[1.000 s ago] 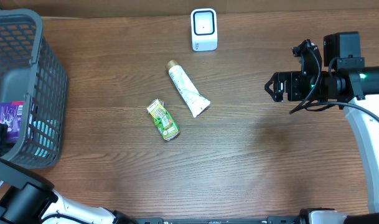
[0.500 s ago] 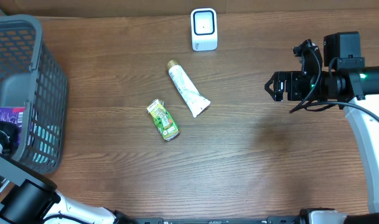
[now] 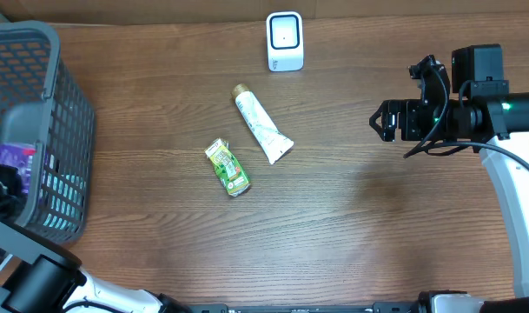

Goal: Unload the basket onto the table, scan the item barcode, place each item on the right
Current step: 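Carry the purple pack out and place it beside the pouch, then reach into the basket and grasp the mint-green wipes pack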

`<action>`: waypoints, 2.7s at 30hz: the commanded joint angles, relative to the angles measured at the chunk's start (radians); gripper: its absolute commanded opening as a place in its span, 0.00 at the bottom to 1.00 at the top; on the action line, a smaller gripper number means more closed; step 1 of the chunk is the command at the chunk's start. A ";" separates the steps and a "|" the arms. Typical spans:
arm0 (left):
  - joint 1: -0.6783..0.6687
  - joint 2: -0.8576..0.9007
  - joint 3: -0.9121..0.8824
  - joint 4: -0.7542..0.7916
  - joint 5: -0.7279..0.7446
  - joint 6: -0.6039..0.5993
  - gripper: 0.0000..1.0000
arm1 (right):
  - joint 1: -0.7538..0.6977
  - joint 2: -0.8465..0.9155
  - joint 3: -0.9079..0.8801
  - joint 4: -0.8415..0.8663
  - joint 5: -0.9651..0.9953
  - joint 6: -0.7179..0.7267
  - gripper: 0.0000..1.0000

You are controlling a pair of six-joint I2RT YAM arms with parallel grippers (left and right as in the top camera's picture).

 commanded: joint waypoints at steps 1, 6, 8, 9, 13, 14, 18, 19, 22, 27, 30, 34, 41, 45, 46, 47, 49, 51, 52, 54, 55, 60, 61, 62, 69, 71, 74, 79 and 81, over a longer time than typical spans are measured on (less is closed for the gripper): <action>-0.016 -0.171 0.206 -0.061 0.026 0.058 0.04 | 0.004 0.001 0.014 0.010 -0.009 0.003 1.00; -0.044 -0.307 0.378 -0.090 0.016 0.079 0.04 | 0.004 0.001 0.014 0.010 -0.009 0.003 1.00; -0.070 -0.361 0.394 -0.095 0.019 0.079 0.04 | 0.004 0.001 0.014 0.010 -0.009 0.003 1.00; -0.089 -0.387 0.394 -0.106 0.030 0.079 0.04 | 0.004 0.001 0.014 0.010 -0.009 0.003 1.00; -0.223 -0.459 0.394 -0.226 0.038 0.079 0.04 | 0.004 0.001 0.014 0.010 -0.009 0.003 1.00; -0.271 -0.467 0.394 -0.269 0.038 0.079 0.04 | 0.004 0.001 0.014 0.010 -0.009 0.003 1.00; -0.536 -0.452 0.381 -0.471 0.014 0.111 0.04 | 0.004 0.001 0.014 0.010 -0.009 0.003 1.00; -0.594 -0.439 0.375 -0.502 -0.001 0.125 0.04 | 0.004 0.001 0.014 0.010 -0.009 0.003 1.00; -0.787 -0.352 0.362 -0.614 -0.154 0.154 0.04 | 0.004 0.001 0.014 0.010 -0.008 0.002 1.00; -0.906 -0.137 0.362 -0.721 -0.377 0.069 0.04 | 0.004 0.001 0.014 0.010 -0.008 0.002 1.00; -0.904 -0.034 0.362 -0.695 -0.305 0.045 0.04 | 0.004 0.001 0.014 0.010 -0.008 0.000 1.00; -0.924 0.137 0.362 -0.676 -0.205 0.045 0.04 | 0.004 0.001 0.014 0.009 -0.008 -0.001 1.00; -0.941 0.286 0.362 -0.612 -0.206 0.049 0.14 | 0.004 0.001 0.014 0.010 -0.008 -0.001 1.00; -0.943 0.269 0.398 -0.613 -0.150 0.088 0.42 | 0.004 0.001 0.014 0.011 -0.008 -0.001 1.00; -0.944 0.262 0.422 -0.636 -0.131 0.105 0.43 | 0.004 0.001 0.014 0.013 -0.008 -0.001 1.00; -0.946 0.254 0.450 -0.661 -0.123 0.114 0.44 | 0.004 0.001 0.014 0.014 -0.009 -0.001 1.00; -0.954 0.225 0.527 -0.719 -0.123 0.132 0.49 | 0.004 0.001 0.014 0.013 -0.009 -0.001 1.00; -0.957 0.187 0.641 -0.785 -0.124 0.143 0.73 | 0.004 0.001 0.014 0.013 -0.009 -0.001 1.00; -0.957 0.171 0.684 -0.808 -0.124 0.147 0.96 | 0.004 0.001 0.014 0.013 -0.009 -0.001 1.00; -0.949 0.125 0.793 -0.872 -0.124 0.159 1.00 | 0.004 0.001 0.014 0.013 -0.009 -0.001 1.00; -0.937 0.105 0.835 -0.897 -0.127 0.165 1.00 | 0.004 0.001 0.014 0.012 -0.009 -0.001 1.00; -0.808 0.003 0.947 -0.991 -0.136 0.161 1.00 | 0.004 0.001 0.014 0.005 -0.009 -0.001 1.00; -0.761 -0.027 0.947 -0.999 -0.138 0.160 0.99 | 0.004 0.001 0.014 0.004 -0.008 -0.001 1.00; -0.717 -0.050 0.947 -1.007 -0.147 0.149 1.00 | 0.004 0.001 0.014 0.004 -0.009 -0.001 1.00; -0.202 -0.136 0.904 -1.096 -0.153 0.146 1.00 | 0.004 0.001 0.014 0.006 -0.008 -0.001 1.00; -0.122 -0.136 0.837 -1.095 -0.113 0.148 0.99 | 0.004 0.001 0.014 0.008 -0.008 -0.001 1.00; -0.040 -0.136 0.688 -1.036 -0.099 0.162 1.00 | 0.004 0.001 0.014 0.011 -0.008 -0.001 1.00; -0.016 -0.134 0.404 -0.792 -0.081 0.256 1.00 | 0.004 0.001 0.014 0.013 -0.008 -0.001 1.00; -0.030 -0.121 0.306 -0.690 -0.064 0.324 1.00 | 0.004 0.001 0.014 0.013 -0.008 -0.001 1.00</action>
